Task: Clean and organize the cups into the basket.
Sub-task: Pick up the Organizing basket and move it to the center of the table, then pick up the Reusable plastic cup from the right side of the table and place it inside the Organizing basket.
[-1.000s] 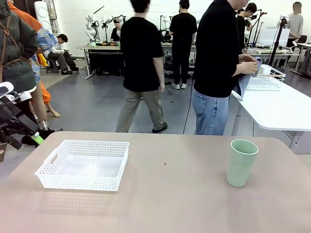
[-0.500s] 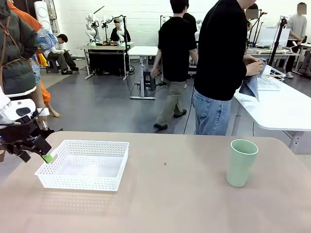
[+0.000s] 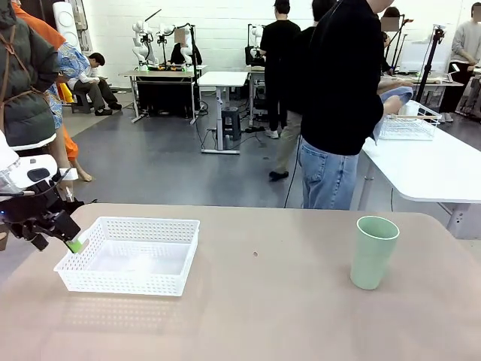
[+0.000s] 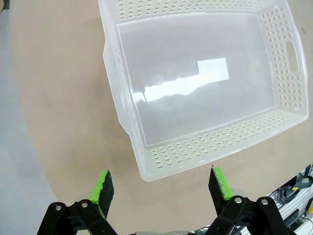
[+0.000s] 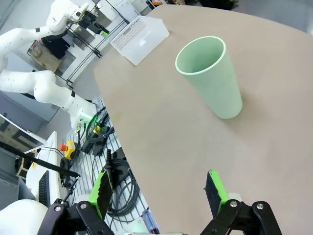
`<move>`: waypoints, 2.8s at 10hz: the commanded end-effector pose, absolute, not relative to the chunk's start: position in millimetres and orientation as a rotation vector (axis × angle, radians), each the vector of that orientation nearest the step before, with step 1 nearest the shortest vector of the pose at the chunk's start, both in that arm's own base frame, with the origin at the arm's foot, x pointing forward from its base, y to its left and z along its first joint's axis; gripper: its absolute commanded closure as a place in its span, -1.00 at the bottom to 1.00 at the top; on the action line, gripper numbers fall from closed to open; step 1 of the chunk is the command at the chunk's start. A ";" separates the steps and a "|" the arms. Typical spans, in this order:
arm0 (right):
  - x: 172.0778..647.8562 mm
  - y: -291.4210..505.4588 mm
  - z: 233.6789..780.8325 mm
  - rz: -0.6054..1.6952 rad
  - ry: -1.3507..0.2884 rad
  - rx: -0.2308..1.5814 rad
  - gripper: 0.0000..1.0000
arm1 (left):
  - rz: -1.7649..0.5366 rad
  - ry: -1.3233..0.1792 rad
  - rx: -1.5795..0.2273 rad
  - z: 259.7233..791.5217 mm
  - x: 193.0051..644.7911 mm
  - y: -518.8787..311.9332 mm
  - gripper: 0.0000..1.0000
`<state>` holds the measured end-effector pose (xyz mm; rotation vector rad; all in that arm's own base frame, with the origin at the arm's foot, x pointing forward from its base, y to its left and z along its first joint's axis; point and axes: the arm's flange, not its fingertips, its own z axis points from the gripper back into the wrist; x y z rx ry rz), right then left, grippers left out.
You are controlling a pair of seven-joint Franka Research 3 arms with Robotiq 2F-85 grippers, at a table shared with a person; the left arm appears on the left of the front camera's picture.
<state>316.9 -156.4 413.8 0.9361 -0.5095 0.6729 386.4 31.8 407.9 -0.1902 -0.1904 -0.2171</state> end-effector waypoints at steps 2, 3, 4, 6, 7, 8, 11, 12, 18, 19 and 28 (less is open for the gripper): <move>326.5 -149.6 412.9 0.844 -0.582 0.915 -1.00 | -0.211 -0.184 -0.194 409.8 384.2 30.2 -1.00; 341.8 -144.4 404.6 0.904 -0.625 0.922 -1.00 | -0.211 -0.184 -0.194 409.8 384.2 30.2 -1.00; 359.3 -140.1 394.1 0.950 -0.663 0.932 -1.00 | -0.211 -0.184 -0.194 409.8 384.2 30.2 -1.00; 386.8 -140.7 376.6 1.003 -0.684 0.880 -1.00 | -0.211 -0.184 -0.194 409.8 384.2 30.2 -1.00; 399.1 -141.4 368.7 1.054 -0.697 0.834 -1.00 | -0.211 -0.184 -0.194 409.8 384.2 30.2 -1.00; 409.8 -139.4 361.2 1.075 -0.709 0.831 -1.00 | -0.211 -0.184 -0.194 409.8 384.2 30.2 -1.00; 429.2 -126.9 343.7 1.140 -0.667 0.801 -1.00 | -0.211 -0.184 -0.194 409.8 384.2 30.2 -1.00; 434.1 -122.6 337.6 1.143 -0.645 0.807 -1.00 | -0.211 -0.184 -0.194 409.8 384.2 30.2 -1.00; 429.8 -121.6 337.7 1.136 -0.632 0.823 -1.00 | -0.211 -0.184 -0.194 409.8 384.2 30.2 -1.00; 429.8 -121.6 337.7 1.136 -0.632 0.823 -1.00 | -0.211 -0.184 -0.194 409.8 384.2 30.2 -1.00; 443.2 -86.8 312.7 1.399 -0.786 0.747 -1.00 | -0.205 -0.142 -0.137 387.7 395.3 12.7 -1.00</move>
